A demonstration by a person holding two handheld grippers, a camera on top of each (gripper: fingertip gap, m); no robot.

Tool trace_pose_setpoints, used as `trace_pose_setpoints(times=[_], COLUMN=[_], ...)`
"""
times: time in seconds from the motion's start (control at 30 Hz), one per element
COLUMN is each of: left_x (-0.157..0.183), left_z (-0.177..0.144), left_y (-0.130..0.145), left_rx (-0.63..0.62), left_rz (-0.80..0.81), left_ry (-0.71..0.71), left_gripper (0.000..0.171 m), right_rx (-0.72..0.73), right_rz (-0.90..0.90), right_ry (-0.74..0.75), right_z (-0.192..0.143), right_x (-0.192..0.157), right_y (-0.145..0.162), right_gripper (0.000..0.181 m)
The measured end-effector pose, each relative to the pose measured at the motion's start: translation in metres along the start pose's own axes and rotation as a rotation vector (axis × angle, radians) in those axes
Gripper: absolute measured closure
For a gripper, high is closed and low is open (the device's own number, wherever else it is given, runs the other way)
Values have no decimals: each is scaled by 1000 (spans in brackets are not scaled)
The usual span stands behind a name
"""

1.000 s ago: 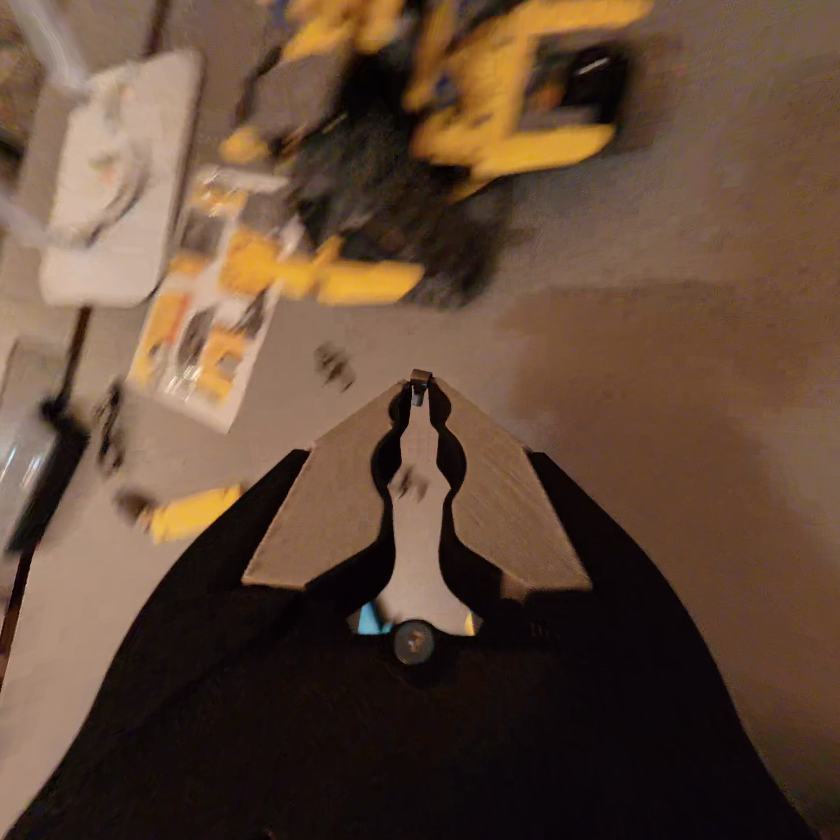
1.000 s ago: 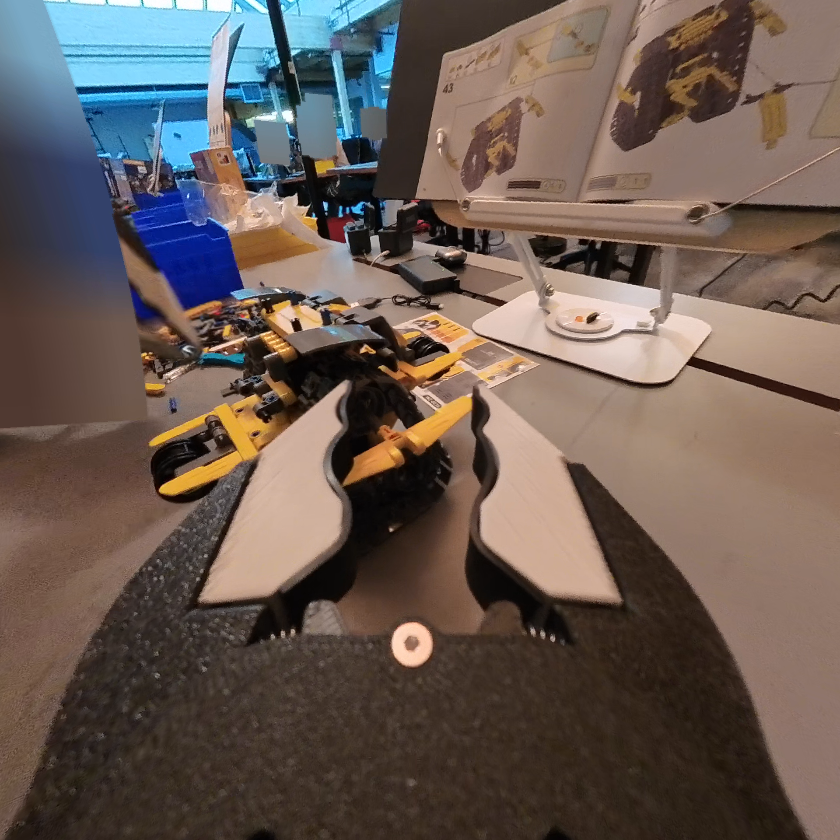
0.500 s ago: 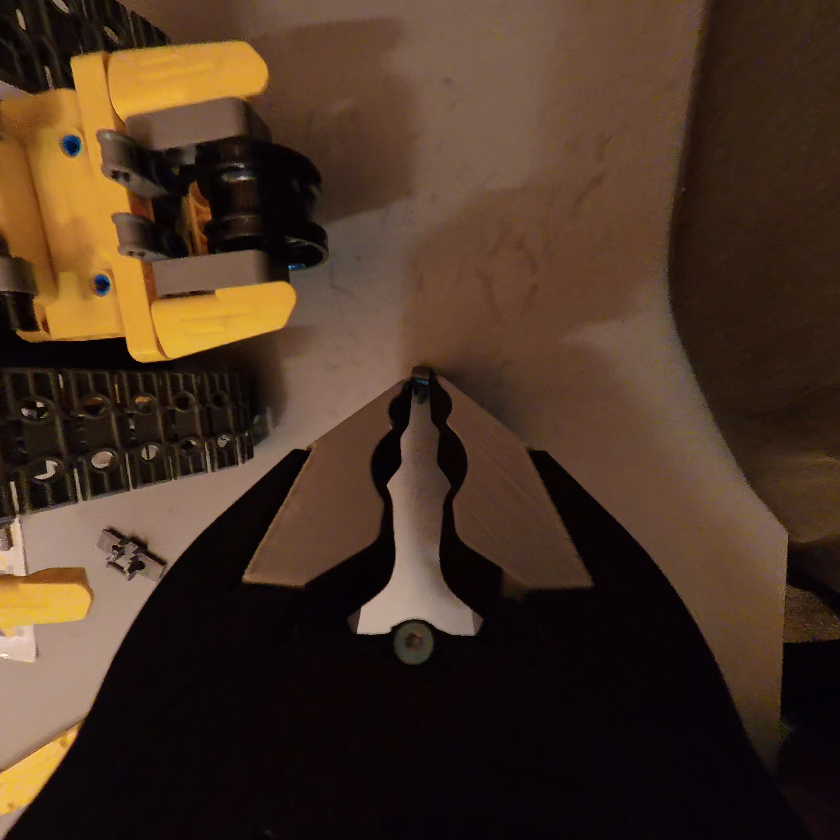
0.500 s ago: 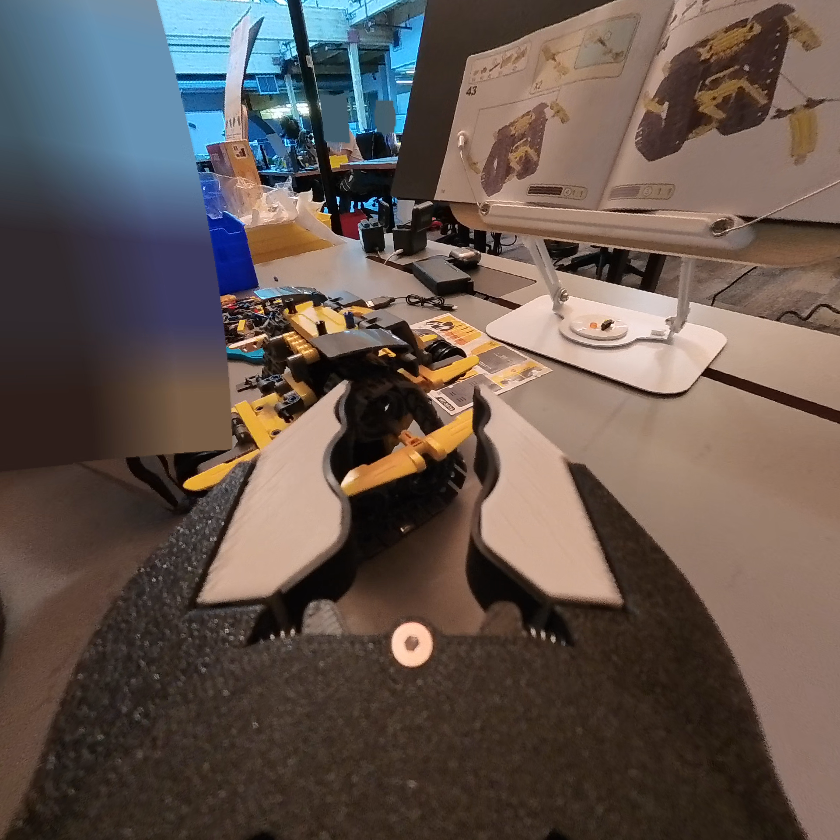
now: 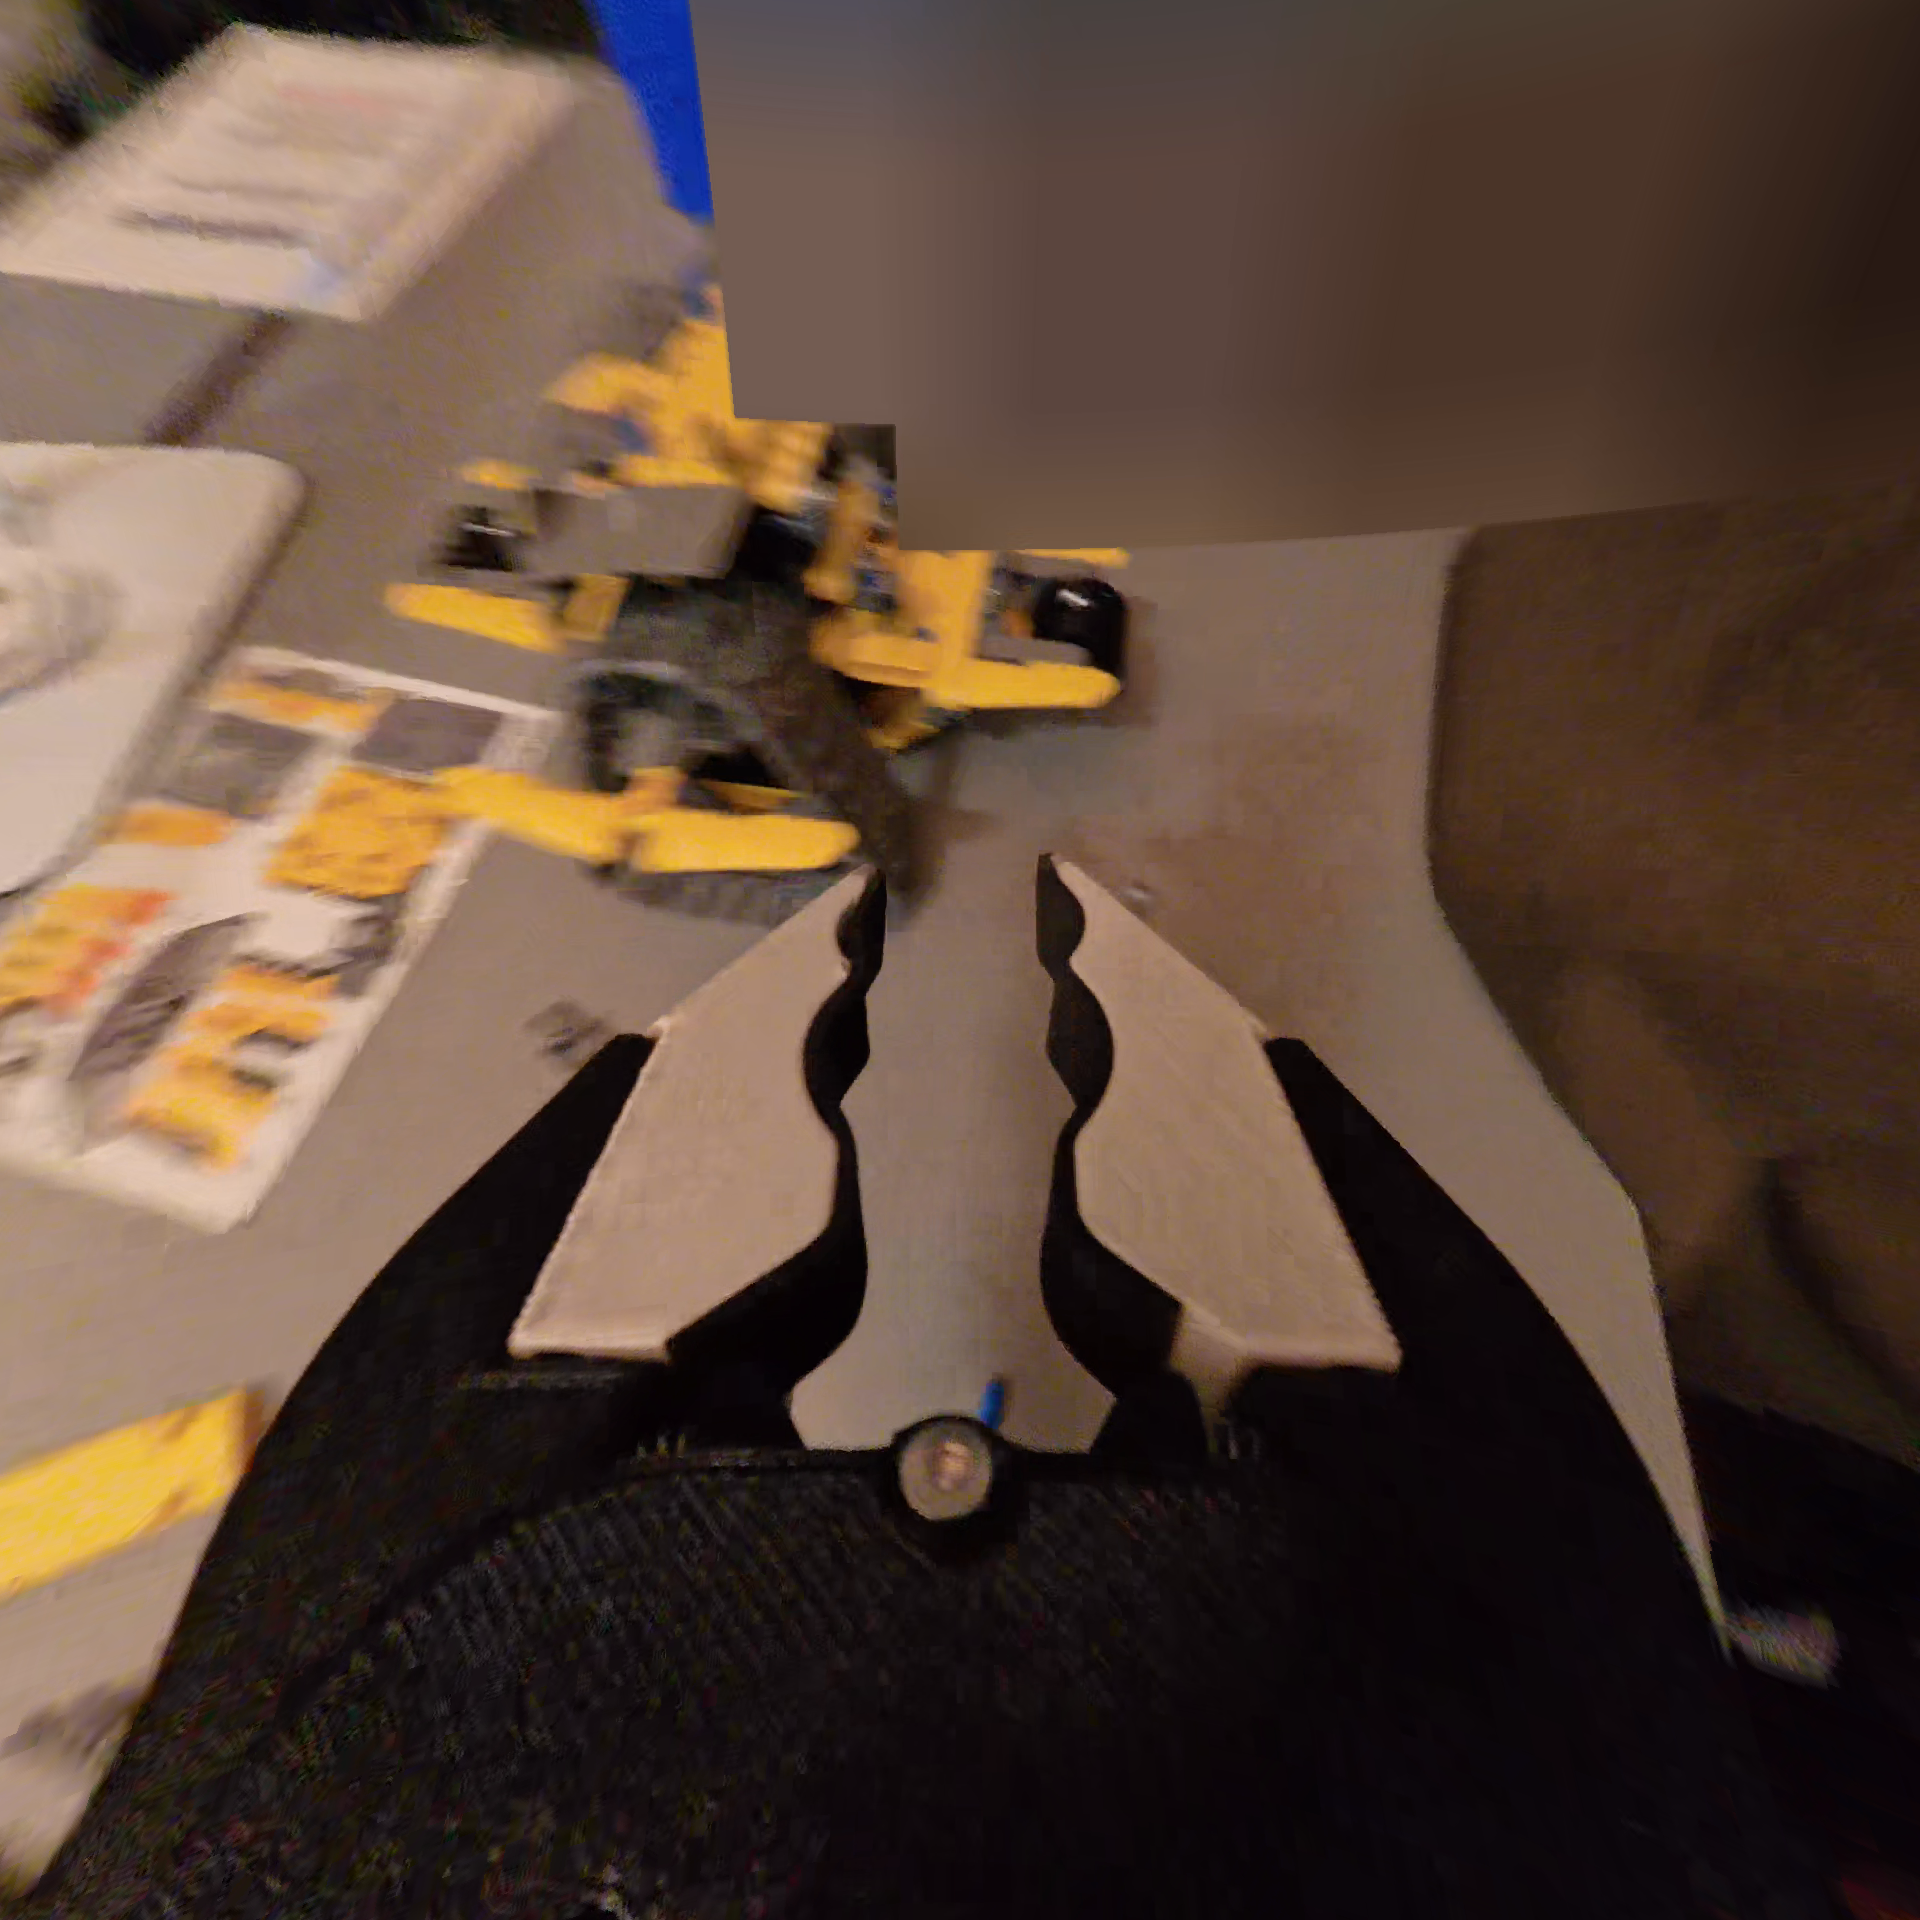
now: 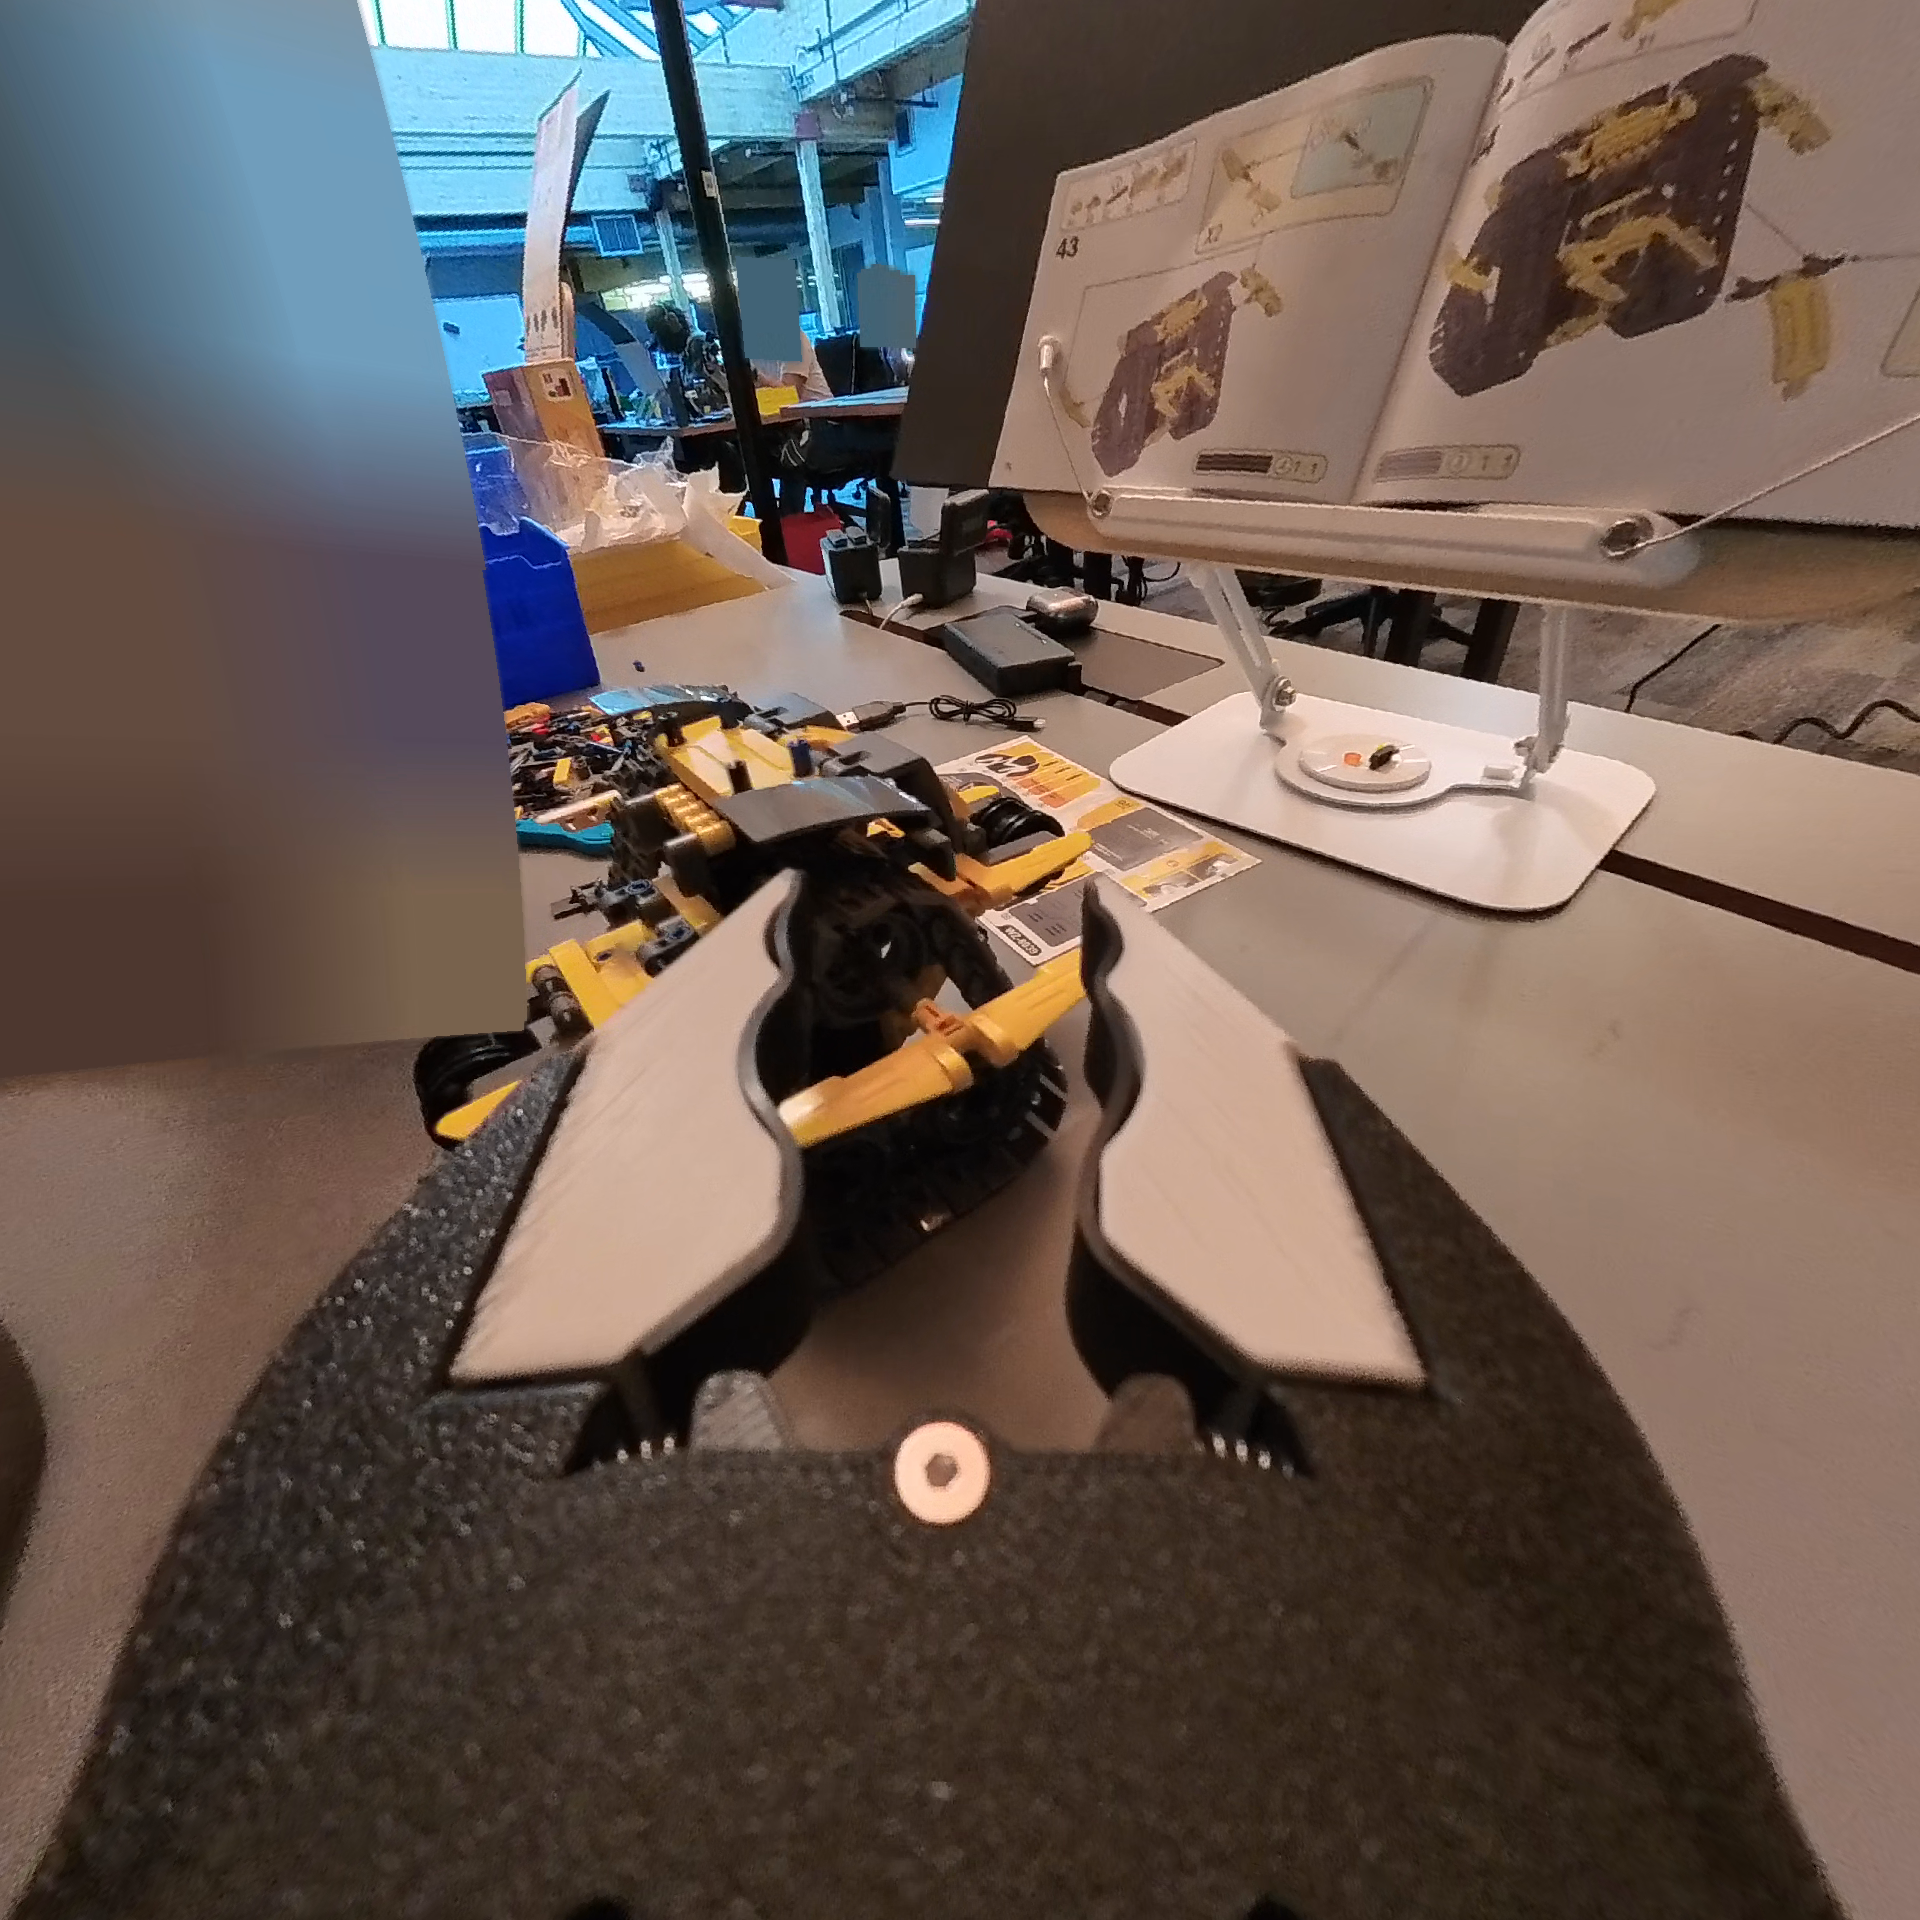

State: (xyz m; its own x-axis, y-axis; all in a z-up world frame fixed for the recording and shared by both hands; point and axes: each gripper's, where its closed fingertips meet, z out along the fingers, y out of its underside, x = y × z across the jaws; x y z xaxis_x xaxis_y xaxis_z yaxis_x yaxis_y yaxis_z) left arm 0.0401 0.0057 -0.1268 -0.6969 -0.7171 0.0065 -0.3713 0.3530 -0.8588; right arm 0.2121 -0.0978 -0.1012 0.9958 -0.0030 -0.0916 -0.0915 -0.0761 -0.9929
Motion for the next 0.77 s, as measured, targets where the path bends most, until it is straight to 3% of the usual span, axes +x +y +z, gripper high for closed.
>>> trace_pose_setpoints(times=[0.07,0.13,0.2,0.27,0.33,0.4,0.5,0.77], left_x=[-41,-96,-143,-163,-164,-162,-164,-169], left_z=[-41,-99,-171,-233,-265,-280,-280,-265], left_y=[-11,0,43,97,134,150,157,164], left_rx=[133,195,165,112,97,136,183,27], left_rz=[-55,-164,-286,-442,-571,-646,-699,-667], left_ry=[-210,-534,-914,-1184,-1269,-1294,-1267,-1287], left_gripper=[143,142,142,141,138,138,144,147], right_rx=[10,21,33,39,27,-17,-75,-74], right_rz=[-1,-3,2,5,-7,-10,29,116], right_ry=[-2,2,5,15,44,74,75,94], right_z=[-1,-3,-4,-4,-4,-3,-1,-2], right_x=[-1,-1,0,3,10,18,23,40], right_y=[-3,-6,-9,-8,-3,6,19,27], right_gripper=[129,129,129,129,131,143,147,146])
